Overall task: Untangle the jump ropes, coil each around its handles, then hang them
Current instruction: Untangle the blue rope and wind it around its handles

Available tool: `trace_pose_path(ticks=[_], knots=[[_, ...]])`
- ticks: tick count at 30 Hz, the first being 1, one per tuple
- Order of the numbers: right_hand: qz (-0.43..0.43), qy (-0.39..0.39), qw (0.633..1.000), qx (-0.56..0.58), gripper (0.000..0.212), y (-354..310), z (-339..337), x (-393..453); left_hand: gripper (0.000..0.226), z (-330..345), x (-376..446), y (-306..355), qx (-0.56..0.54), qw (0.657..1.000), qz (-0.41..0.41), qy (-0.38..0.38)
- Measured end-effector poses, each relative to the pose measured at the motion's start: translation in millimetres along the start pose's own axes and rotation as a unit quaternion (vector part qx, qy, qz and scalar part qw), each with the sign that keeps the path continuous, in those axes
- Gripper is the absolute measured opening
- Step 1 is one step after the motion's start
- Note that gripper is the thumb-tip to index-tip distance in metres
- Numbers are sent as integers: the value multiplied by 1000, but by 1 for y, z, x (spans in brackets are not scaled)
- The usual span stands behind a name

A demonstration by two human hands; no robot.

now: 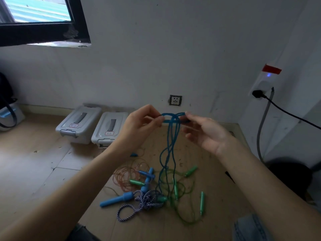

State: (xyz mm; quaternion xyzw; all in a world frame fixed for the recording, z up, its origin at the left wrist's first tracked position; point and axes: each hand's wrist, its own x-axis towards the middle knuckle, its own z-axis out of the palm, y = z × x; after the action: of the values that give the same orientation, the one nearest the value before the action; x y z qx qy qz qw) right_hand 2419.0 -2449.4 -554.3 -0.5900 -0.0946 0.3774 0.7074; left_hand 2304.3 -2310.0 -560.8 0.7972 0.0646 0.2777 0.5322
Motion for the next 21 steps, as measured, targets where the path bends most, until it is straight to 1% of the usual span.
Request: trace_pose_path(ticks=[1,3,5,6,7,8,9,11,12,13,14,15,16,17,18,19,20,21], knots=[[15,16,999,26,16,-1,-3,2,5,-1,-1,3,-26,999,-11,-24],[51,22,997,52,17,-1,-5,5,12,-1,-4,7,-93,987,-51,-120],[96,-9,994,47,20,3,-2,7,13,0,-8,7,-134,961,-92,-226],[111,-31,992,44,24,4,-1,6,12,0,-9,7,-146,950,-109,-254],[120,-50,990,48,30,4,-1,5,11,-1,-8,6,-152,945,-128,-261],[123,-65,989,57,33,3,-1,4,12,-2,-7,4,-139,946,-148,-253],[119,-76,988,67,31,1,0,2,16,-5,-5,2,-96,952,-166,-240],[90,-101,989,57,15,-2,1,-1,22,-9,-1,-5,50,958,-183,-216],[70,-115,991,24,9,-1,2,-2,24,-9,0,-9,112,958,-176,-199],[42,-129,990,-41,9,1,3,-1,28,-9,-1,-12,148,960,-161,-174],[7,-137,980,-141,14,5,3,-1,32,-9,-1,-14,157,967,-143,-141],[-25,-142,956,-255,16,8,5,-1,37,-9,-2,-14,140,976,-132,-105],[-46,-145,925,-347,12,10,8,-3,44,-11,-1,-13,104,983,-130,-73],[-60,-151,902,-399,12,12,9,-3,49,-15,0,-12,55,988,-136,-45],[-70,-155,897,-409,13,12,8,-3,54,-18,2,-10,-2,989,-147,-21],[-77,-147,914,-370,11,10,7,-2,57,-22,4,-8,-67,985,-157,-4],[-68,-122,948,-287,10,6,6,-1,57,-26,5,-7,-130,978,-161,-2],[-42,-91,979,-177,13,2,2,2,55,-29,5,-6,-186,970,-154,-17]])
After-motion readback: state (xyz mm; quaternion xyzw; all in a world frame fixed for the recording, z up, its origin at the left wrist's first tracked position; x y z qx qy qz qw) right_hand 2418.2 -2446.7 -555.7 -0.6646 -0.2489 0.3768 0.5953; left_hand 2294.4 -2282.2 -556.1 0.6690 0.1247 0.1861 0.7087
